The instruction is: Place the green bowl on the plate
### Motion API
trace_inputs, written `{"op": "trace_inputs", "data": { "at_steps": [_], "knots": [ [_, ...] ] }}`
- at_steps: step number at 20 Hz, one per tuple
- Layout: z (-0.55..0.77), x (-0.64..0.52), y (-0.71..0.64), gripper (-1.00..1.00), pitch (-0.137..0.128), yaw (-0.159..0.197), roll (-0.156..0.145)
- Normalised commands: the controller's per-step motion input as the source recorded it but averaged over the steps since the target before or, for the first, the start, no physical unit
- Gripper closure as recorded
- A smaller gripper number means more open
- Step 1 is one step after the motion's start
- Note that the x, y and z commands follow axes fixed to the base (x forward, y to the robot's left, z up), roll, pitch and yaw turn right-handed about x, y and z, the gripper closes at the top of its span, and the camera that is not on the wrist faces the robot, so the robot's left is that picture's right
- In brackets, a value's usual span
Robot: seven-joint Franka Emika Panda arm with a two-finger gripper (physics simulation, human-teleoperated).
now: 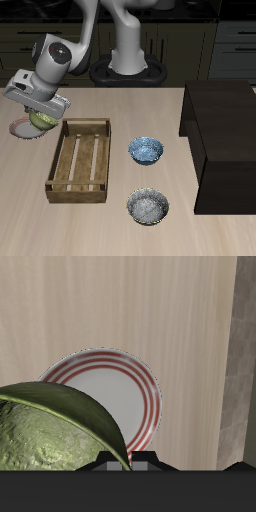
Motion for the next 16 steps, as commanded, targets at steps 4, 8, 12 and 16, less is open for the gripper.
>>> {"op": "trace_inputs", "data": {
  "at_steps": [4,8,12,16],
  "knots": [
    [-0.18,-0.09,-0.27,1.0,0.019,-0.017,-0.048],
    [-0.33,-0.02,0.0,1.0,0.042,-0.007,-0.043],
    [-0.12,0.01,0.08,-1.0,0.022,0.002,-0.04],
    [0.15,0.05,0.22,-1.0,-0.049,-0.003,0.026]
  ]
}}
